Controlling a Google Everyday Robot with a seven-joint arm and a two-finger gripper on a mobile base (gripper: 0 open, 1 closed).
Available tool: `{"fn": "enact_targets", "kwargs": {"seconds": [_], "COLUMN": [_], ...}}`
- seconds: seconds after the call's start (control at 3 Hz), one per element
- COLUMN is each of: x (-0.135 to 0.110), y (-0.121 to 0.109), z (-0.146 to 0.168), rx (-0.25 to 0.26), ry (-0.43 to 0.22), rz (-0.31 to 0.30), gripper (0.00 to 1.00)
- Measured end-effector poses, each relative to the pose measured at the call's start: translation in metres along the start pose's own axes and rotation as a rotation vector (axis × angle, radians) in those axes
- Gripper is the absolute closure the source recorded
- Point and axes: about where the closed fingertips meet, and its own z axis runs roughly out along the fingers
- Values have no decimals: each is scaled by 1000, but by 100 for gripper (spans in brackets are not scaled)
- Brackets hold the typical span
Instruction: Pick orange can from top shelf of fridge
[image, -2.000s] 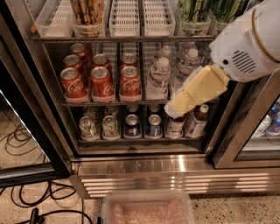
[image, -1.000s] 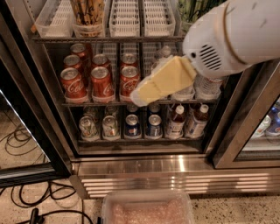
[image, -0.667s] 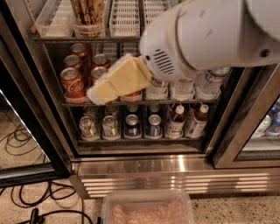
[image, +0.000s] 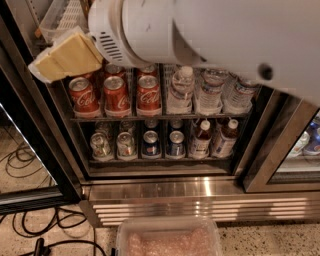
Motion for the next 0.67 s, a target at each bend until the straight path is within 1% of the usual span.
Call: {"fn": "enact_targets", "kwargs": {"seconds": [0.33,0.67], "x": [8,29], "y": [-19,-37], "z": [13,17], "rx": [89,153], "ry": [-42,-54], "rz": [62,161], "gripper": [0,0]}}
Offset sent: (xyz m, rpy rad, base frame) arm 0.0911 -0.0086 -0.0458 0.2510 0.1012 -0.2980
